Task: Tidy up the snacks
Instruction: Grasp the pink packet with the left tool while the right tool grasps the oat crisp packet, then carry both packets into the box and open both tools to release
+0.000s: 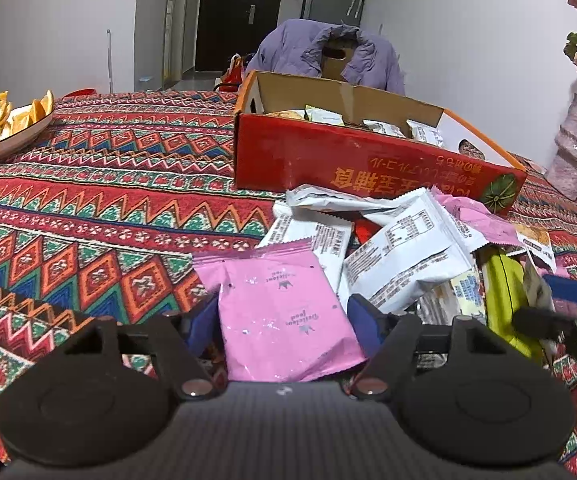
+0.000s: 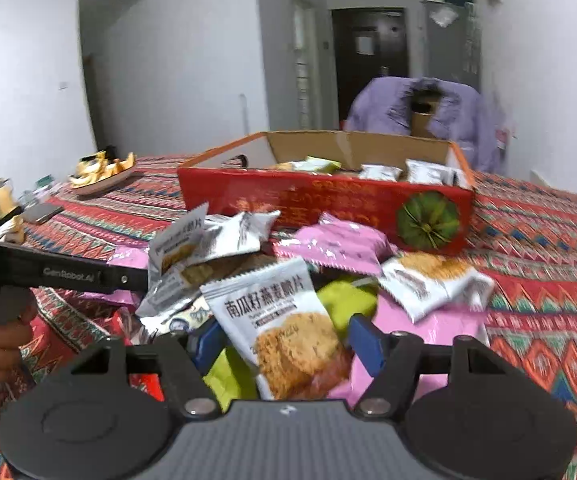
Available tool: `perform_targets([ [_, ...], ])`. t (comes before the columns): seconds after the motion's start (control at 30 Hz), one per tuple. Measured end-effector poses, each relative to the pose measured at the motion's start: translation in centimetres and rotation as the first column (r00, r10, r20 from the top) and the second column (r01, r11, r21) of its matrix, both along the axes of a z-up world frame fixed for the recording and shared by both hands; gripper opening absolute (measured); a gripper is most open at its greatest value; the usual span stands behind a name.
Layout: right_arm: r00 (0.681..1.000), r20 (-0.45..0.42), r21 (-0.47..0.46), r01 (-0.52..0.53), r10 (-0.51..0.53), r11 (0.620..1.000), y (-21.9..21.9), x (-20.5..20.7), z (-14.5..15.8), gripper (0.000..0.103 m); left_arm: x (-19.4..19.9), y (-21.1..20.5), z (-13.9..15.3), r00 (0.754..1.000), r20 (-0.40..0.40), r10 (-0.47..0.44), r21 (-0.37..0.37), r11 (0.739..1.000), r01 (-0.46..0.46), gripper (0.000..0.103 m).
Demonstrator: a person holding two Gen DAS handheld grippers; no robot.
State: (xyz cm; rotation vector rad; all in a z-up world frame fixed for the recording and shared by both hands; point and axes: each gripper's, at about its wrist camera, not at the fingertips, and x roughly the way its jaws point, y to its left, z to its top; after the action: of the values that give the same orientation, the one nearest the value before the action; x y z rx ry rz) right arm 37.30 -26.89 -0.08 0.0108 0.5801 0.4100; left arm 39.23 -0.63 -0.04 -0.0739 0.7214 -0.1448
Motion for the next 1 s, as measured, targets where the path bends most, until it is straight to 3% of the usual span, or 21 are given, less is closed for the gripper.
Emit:
perform_targets([
  [0.03, 1.0, -0.013, 0.023, -0.007, 0.008, 1.0, -0.3, 0.5, -0.1, 0.066, -0.1, 0.3, 0.1, 1.0, -0.003, 0.001, 0.001, 1.0, -0.001, 0.07],
  [0.13, 0.999, -0.036, 0.064, 0.01, -0.007, 0.998, -0.9, 1.2, -0.1, 0.051, -0.9, 0.9, 0.4, 1.0, -0.01, 0.006, 0.002, 1.0, -0.006, 0.069],
  [0.27, 0.998, -0.052, 0.11, 0.025, -0.02, 0.994, -1.1, 0.2, 0.1, 0.044, -3.0, 1.7, 1.2, 1.0, -0.004, 0.013, 0.001, 1.0, -0.013, 0.067],
  [0.7, 0.994, 0.037, 0.118, 0.1, -0.105, 0.988, -0.2, -10.7, 3.7, 0.043, -12.8, 1.1, 5.5, 0.993, 0.109, -0.045, -0.027, 0.998, 0.049, 0.065],
  [1.0, 0.989, 0.055, 0.132, 0.126, -0.134, 0.983, -1.1, -14.8, 4.6, 0.043, -15.4, -0.1, 7.1, 0.985, 0.156, -0.066, -0.038, 0.997, 0.073, 0.065],
])
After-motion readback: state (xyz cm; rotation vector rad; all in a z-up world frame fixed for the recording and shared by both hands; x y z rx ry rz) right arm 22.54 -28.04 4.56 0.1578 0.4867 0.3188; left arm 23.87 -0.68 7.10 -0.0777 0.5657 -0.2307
